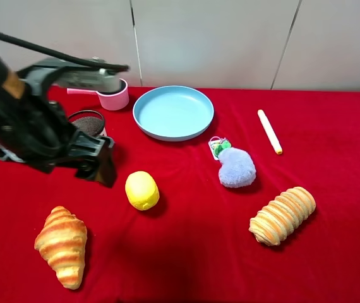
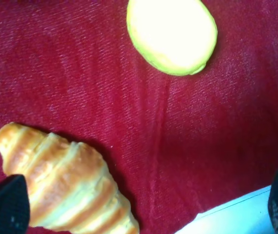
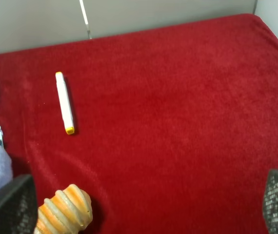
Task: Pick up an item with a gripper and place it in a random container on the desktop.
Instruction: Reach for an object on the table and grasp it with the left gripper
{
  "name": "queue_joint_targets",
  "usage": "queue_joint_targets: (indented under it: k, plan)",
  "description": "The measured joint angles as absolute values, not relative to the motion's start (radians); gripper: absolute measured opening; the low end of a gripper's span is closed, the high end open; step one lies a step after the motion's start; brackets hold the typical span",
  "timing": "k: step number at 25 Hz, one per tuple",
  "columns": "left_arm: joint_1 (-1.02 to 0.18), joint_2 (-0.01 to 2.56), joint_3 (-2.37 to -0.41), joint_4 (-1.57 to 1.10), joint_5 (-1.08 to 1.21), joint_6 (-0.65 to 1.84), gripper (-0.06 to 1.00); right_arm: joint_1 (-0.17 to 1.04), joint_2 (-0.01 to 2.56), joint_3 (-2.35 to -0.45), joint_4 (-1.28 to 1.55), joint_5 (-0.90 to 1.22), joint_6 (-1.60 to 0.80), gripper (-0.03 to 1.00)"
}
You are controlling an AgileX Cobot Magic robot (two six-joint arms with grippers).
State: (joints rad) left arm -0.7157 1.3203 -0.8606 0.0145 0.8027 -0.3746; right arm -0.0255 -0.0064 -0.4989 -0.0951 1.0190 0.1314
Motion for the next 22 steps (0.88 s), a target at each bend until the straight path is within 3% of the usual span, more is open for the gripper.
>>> queue_joint_targets:
  k: [22]
  plan:
    - [-0.740,1.696,-0.957,0.016,0.635,-0.496,0.96,-0.025,-0.006,-0.499,-0.095,1.019,0.131,0.69]
